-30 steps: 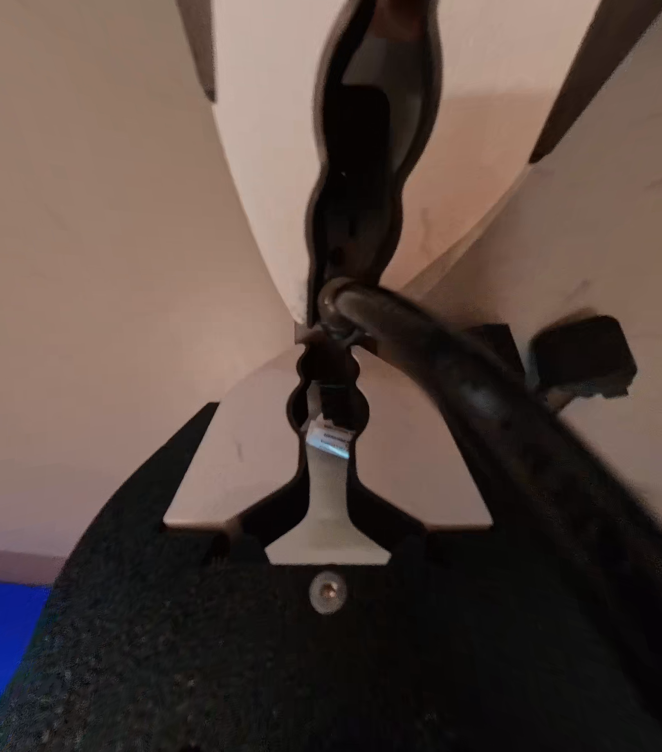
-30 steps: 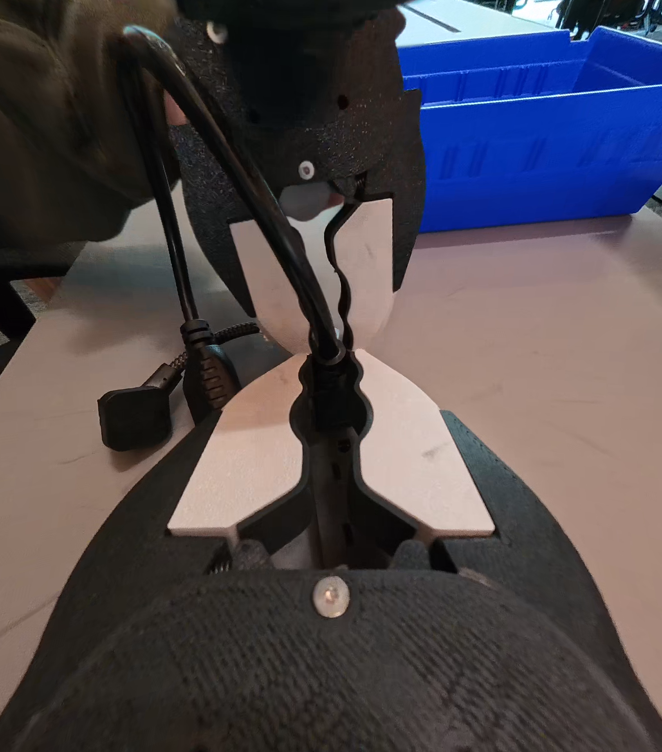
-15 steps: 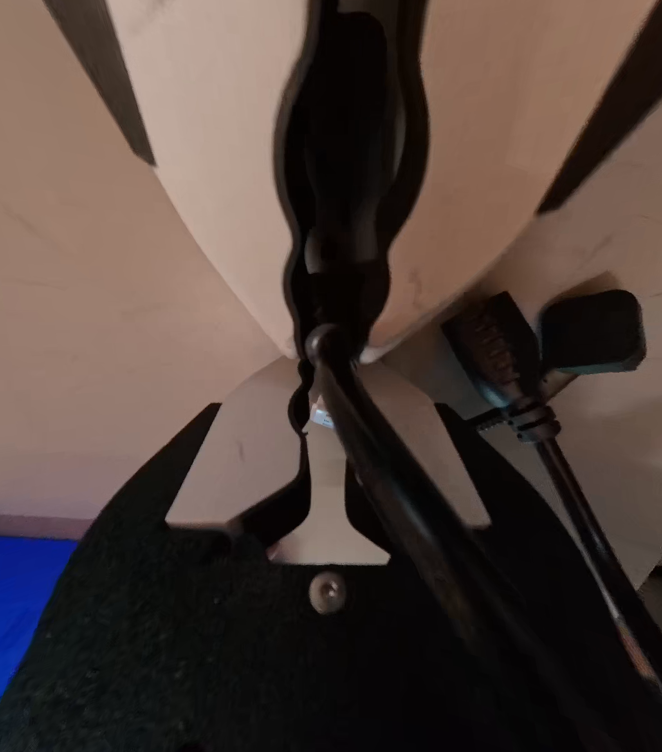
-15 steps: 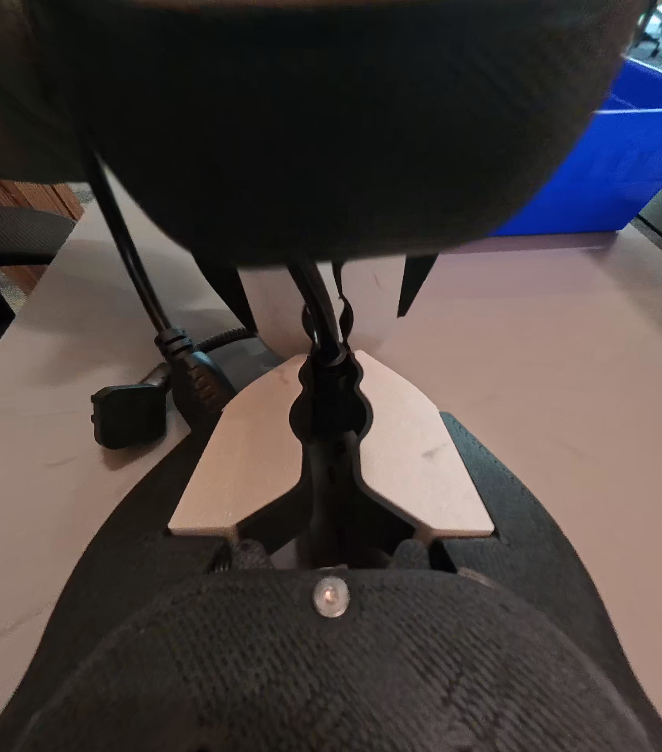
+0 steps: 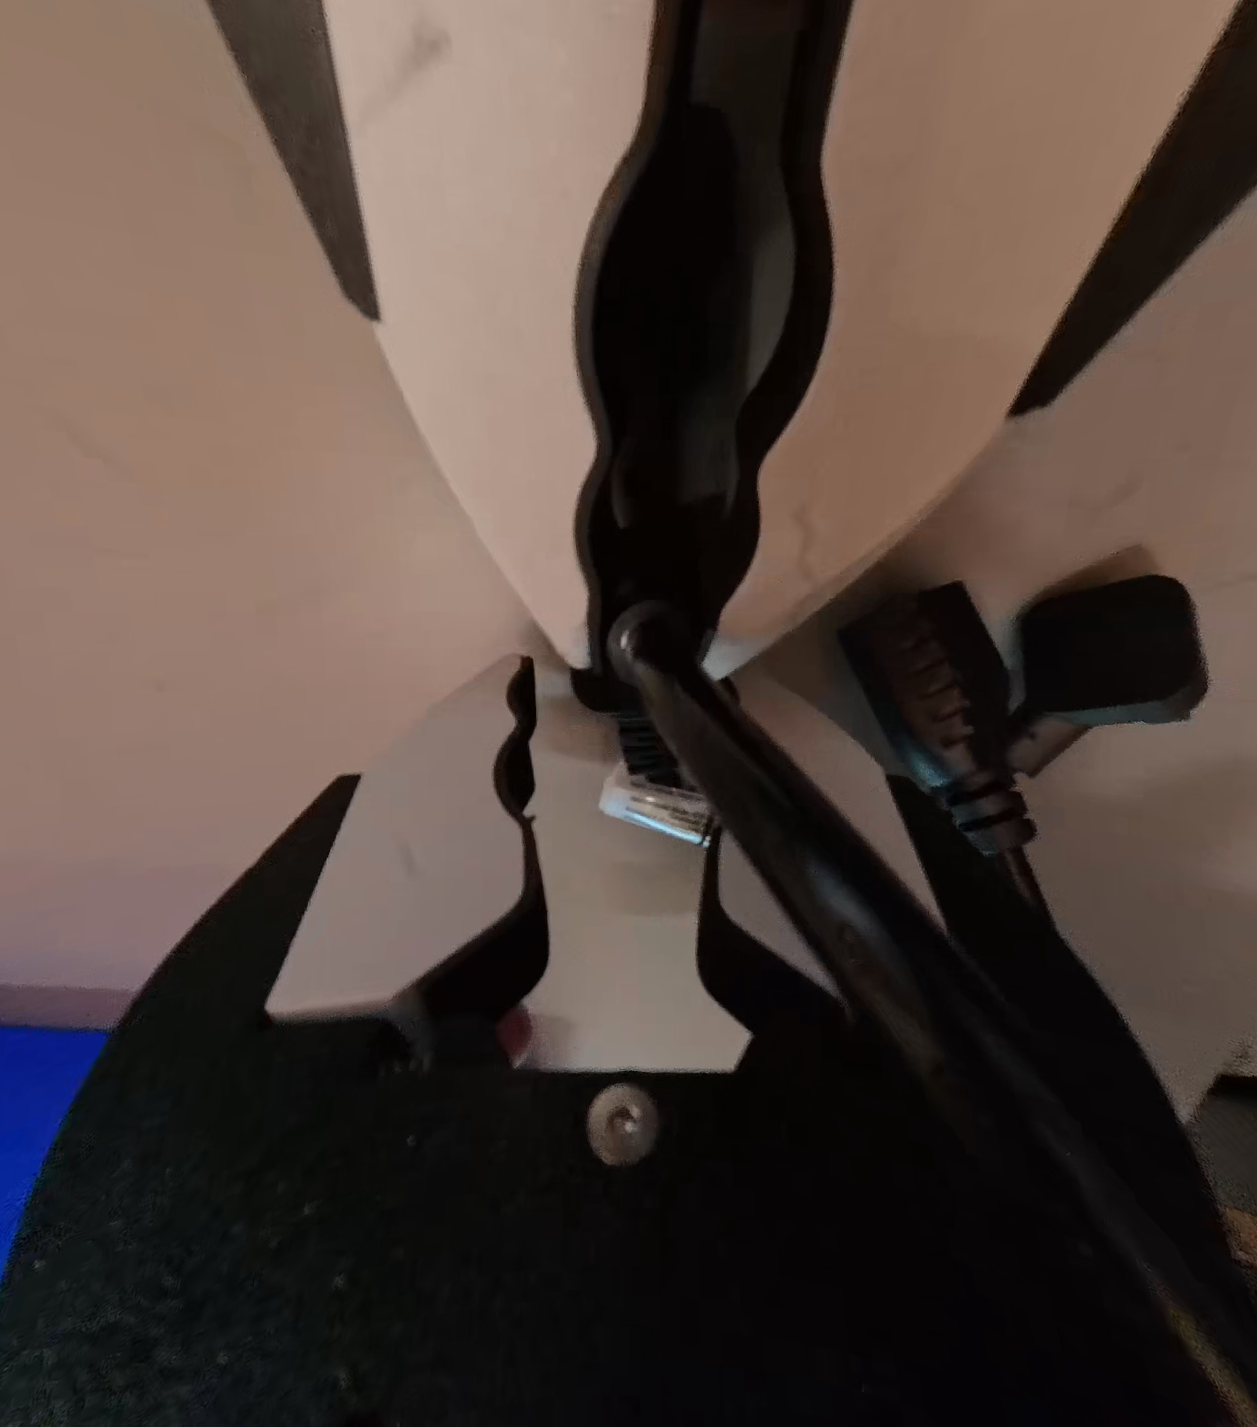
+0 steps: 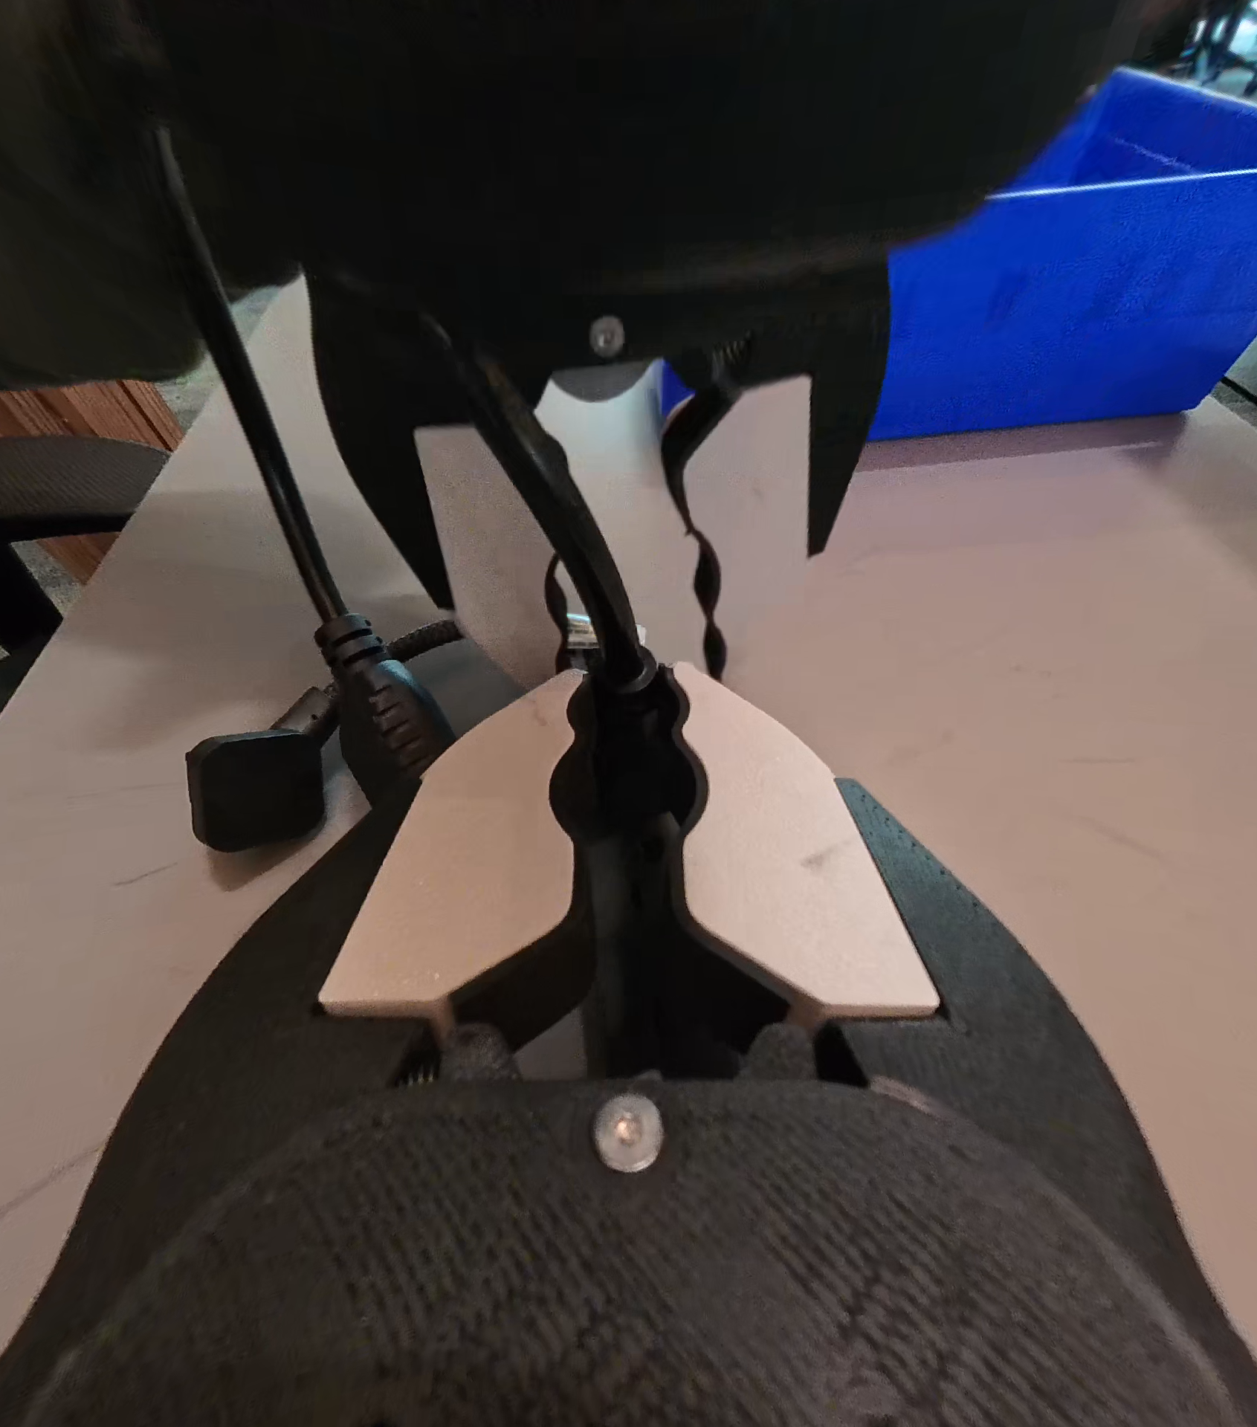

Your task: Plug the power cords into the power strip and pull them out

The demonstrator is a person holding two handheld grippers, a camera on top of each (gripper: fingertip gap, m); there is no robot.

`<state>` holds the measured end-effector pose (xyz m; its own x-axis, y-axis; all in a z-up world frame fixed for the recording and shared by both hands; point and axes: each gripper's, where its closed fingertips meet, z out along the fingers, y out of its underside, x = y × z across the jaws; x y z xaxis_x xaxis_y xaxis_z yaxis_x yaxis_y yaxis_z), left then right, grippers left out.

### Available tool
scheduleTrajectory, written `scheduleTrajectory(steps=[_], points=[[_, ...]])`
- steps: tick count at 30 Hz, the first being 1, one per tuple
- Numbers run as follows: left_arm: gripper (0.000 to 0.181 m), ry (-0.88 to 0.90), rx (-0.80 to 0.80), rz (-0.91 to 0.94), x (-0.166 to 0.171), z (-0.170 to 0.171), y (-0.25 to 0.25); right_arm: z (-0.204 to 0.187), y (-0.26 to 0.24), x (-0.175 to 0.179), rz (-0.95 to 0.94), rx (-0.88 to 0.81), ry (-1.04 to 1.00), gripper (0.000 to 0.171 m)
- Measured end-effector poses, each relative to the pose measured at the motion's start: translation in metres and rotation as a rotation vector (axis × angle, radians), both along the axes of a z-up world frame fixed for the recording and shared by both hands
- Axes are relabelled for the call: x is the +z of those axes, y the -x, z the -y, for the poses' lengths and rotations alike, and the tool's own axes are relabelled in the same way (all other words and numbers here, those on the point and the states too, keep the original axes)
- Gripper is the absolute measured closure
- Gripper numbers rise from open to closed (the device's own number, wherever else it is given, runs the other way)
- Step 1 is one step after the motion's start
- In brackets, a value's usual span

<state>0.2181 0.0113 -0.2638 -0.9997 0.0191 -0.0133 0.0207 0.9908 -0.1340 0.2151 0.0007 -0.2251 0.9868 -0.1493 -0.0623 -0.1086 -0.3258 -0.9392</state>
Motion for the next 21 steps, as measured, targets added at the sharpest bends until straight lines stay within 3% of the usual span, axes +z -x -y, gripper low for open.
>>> scheduleTrajectory(steps=[2,7,10,21], points=[[0.139,0.032,-0.038,0.054,0.002,0.002,-0.005,0.0,0.0,0.0,-0.008,0.005,-0.01,0.155],[0.143,0.071,-0.024,-0.028,-0.006,0.008,0.006,0.0,0.001,0.0,0.001,0.006,-0.008,0.155],[0.136,0.074,-0.012,-0.039,-0.006,0.008,0.01,0.0,0.002,0.0,0.0,0.008,-0.013,0.155],[0.142,0.05,-0.02,0.042,-0.013,0.01,0.005,0.0,0.001,0.0,0.015,0.007,0.007,0.156]])
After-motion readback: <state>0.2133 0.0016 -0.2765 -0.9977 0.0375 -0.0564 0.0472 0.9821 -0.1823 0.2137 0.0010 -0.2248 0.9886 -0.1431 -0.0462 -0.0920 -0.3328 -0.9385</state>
